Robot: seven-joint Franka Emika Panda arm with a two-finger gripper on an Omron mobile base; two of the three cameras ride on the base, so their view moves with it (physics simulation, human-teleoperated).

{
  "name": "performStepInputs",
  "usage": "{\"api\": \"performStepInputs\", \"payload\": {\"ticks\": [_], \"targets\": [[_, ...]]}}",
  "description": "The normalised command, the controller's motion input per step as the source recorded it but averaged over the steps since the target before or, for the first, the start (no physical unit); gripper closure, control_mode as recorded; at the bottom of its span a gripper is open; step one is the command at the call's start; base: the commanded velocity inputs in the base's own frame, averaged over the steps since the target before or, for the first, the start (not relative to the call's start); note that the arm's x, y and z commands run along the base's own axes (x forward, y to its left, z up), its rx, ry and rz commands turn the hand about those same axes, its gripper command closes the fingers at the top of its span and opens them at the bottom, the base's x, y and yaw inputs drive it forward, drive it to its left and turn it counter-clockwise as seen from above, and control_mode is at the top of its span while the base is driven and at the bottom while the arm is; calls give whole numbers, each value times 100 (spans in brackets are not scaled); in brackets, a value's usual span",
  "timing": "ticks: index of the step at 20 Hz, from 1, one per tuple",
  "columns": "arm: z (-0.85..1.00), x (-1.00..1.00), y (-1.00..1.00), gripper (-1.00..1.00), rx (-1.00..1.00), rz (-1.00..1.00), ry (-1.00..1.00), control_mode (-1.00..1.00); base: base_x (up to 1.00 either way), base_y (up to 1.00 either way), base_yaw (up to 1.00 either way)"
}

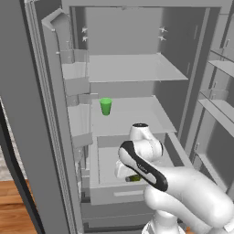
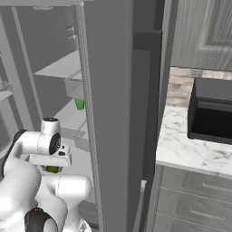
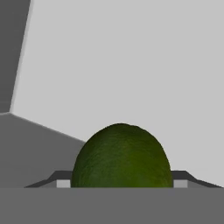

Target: Place the lime and eggplant inside the fridge drawer. Close the drawer after placing the vegetables.

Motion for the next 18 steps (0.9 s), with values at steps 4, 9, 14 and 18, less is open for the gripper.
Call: {"api": "performStepInputs", "payload": {"ticks": [4,9,14,18], "targets": [[-4,79,0,100,12,0,0,-100,0,0,0],[-58,36,0,100,1,0,2,-100,0,0,0],[-56,18,0,100,0,0,9,-100,0,0,0],[-57,18,1,-100,0,0,11,-100,0,0,0]]}}
